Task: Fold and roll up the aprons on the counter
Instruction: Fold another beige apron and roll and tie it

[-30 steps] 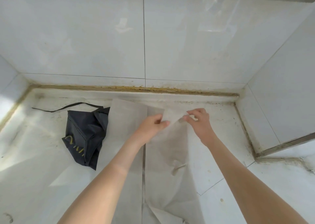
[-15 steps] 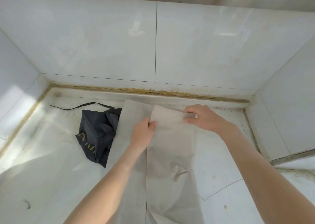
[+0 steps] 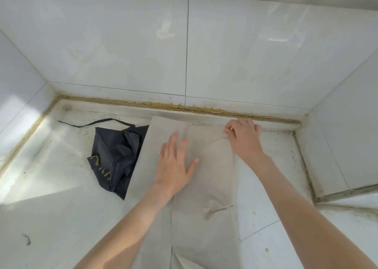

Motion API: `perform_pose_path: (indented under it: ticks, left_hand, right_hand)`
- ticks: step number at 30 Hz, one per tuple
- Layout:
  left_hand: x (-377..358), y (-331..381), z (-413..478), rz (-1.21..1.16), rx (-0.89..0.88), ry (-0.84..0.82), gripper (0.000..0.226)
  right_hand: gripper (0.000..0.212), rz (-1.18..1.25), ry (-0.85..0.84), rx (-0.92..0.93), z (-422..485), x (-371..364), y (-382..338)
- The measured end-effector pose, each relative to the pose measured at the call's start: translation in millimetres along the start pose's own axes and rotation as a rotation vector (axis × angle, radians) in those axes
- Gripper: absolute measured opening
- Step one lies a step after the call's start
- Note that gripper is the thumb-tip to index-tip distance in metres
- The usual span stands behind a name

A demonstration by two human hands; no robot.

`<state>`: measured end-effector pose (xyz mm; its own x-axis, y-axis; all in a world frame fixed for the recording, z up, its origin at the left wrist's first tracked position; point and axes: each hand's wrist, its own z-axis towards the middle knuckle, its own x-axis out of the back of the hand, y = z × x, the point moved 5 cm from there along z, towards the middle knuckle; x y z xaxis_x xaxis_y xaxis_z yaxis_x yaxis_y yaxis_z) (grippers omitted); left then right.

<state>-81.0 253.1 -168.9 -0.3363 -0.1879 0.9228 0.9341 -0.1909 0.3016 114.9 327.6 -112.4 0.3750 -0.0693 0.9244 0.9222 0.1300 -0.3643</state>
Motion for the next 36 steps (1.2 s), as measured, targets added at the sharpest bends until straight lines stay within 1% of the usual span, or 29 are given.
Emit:
perform_pose_path:
  ticks: [2,3,4,5,7,9,10,11,12,13,14,17,18,21,23,24,26,28,29,30,31,33,36]
  left_hand:
    - [-10.9,17.3,-16.9,-0.006,-0.285,-0.092,0.062]
    - [-17.1,25.0,-29.1,-0.002,-0.412,-0.140,0.060]
    - [-24.3,30.7,-42.4,0.011,-0.499,-0.187,0.059]
    - [-29.7,36.3,-54.4,0.030,-0.539,-0.209,0.059]
    - [-39.4,46.0,-66.3,0.050,-0.481,-0.260,0.056]
    - [-40.3,56.1,-64.7,0.064,-0.351,-0.348,0.056]
    - [-42.6,59.2,-62.2,0.085,-0.317,-0.410,0.062]
    - [-49.0,58.8,-60.3,0.103,-0.308,-0.466,0.069]
    - [-56.2,56.4,-61.9,0.100,-0.290,-0.562,0.076]
    - [-61.3,53.1,-61.1,0.095,-0.273,-0.604,0.080]
    - [-63.7,51.7,-60.7,0.114,-0.260,-0.608,0.078]
    - [-66.9,48.7,-58.3,0.144,-0.169,-0.619,0.063]
    - [-66.7,48.7,-57.7,0.147,-0.142,-0.629,0.062]
    - [-63.6,46.5,-58.7,0.141,-0.044,-0.657,0.064]
    - [-60.7,40.5,-63.0,0.136,0.030,-0.648,0.065]
    - [-59.2,38.0,-67.2,0.139,0.059,-0.644,0.065]
    - [-53.8,37.5,-79.4,0.141,0.108,-0.657,0.066]
    - [-48.8,38.5,-90.3,0.158,0.153,-0.694,0.067]
    - [-45.9,40.8,-95.1,0.172,0.171,-0.694,0.067]
    - [-40.7,42.9,-98.8,0.200,0.179,-0.679,0.068]
    - [-37.0,47.9,-100.3,0.233,0.175,-0.671,0.068]
    - [-26.4,56.9,-101.5,0.272,0.148,-0.661,0.067]
    - [-5.2,59.2,-94.5,0.167,0.130,-0.572,0.057]
  right_hand:
    - [0.014,-0.042,0.089,-0.056,-7.2,-3.2,4.8]
    - [0.014,-0.046,0.092,-0.074,-13.0,-6.2,5.2]
    - [0.013,-0.028,0.058,-0.092,-19.3,-12.3,6.0]
    - [0.013,0.015,-0.020,-0.131,-28.4,-21.1,8.4]
    - [0.016,0.095,-0.231,-0.268,-49.6,-40.4,17.9]
    - [0.021,0.046,-0.422,-0.394,-72.7,-51.6,30.4]
    - [0.025,0.030,-0.502,-0.435,-84.6,-53.5,34.2]
    - [0.030,0.057,-0.570,-0.467,-96.0,-53.9,36.1]
    - [0.032,0.126,-0.626,-0.492,-109.0,-53.4,35.6]
    - [0.032,0.197,-0.677,-0.504,-119.6,-53.7,33.1]
    - [0.031,0.243,-0.726,-0.489,-130.7,-53.0,29.7]
    - [0.023,0.272,-0.834,-0.410,-159.2,-59.1,23.3]
    - [0.020,0.294,-0.841,-0.402,-167.7,-62.0,22.8]
    - [0.017,0.393,-0.789,-0.422,-191.2,-64.4,27.9]
    - [0.023,0.397,-0.751,-0.428,-199.9,-56.8,34.1]
    - [0.028,0.365,-0.724,-0.424,-200.3,-52.2,38.9]
    - [0.035,0.213,-0.676,-0.391,-198.9,-44.0,50.5]
    - [0.028,-0.009,-0.599,-0.352,-186.9,-33.7,56.5]
    - [0.021,-0.115,-0.548,-0.349,-179.4,-27.9,56.9]
    - [0.018,-0.202,-0.489,-0.343,-170.6,-21.9,52.3]
    - [0.021,-0.270,-0.451,-0.345,-161.6,-17.8,48.0]
    - [0.024,-0.313,-0.402,-0.350,-147.3,-14.5,34.5]
    - [0.030,-0.264,-0.334,-0.338,-140.4,-20.9,19.1]
